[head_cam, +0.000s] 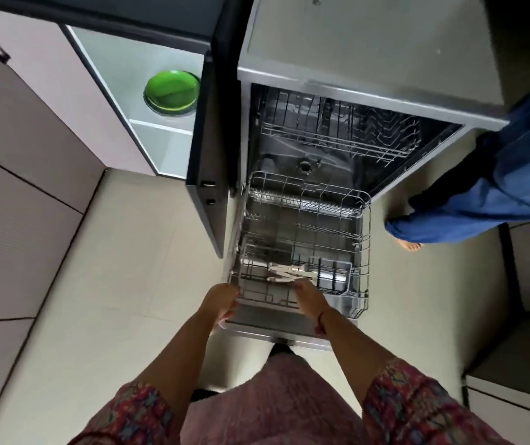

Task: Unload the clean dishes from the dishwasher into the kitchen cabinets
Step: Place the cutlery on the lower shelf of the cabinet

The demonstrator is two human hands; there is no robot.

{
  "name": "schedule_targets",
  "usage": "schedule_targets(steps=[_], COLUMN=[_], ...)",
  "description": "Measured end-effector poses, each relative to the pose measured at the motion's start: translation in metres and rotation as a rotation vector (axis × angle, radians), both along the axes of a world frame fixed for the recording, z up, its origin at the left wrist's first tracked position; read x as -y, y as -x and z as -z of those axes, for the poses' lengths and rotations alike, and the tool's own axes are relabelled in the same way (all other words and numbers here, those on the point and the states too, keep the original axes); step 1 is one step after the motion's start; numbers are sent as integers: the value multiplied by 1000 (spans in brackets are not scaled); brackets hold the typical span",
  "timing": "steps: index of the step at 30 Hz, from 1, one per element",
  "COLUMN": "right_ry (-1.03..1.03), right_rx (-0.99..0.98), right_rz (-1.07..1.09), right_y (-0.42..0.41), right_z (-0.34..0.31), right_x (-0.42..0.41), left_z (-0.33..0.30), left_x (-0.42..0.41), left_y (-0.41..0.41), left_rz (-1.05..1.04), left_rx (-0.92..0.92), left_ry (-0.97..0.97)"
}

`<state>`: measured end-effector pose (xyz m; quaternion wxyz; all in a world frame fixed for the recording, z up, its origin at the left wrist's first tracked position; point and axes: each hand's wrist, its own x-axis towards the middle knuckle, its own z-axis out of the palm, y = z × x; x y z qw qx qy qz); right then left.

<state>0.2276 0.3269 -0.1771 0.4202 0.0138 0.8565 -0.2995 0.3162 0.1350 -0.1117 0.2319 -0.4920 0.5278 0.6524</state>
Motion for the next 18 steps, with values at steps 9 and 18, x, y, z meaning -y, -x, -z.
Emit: schedule_targets(steps=[9,18], right_ry=[-122,-134], right_rx=[35,35], right_rz=[-285,-509], right_y=[94,118], right_z=[65,214], right_x=[-16,15], left_z=[79,244], left_x=[-70,-95], left_y=[83,122], left_rz=[-279,-570], left_rx=[140,252], left_ry=[-171,-268])
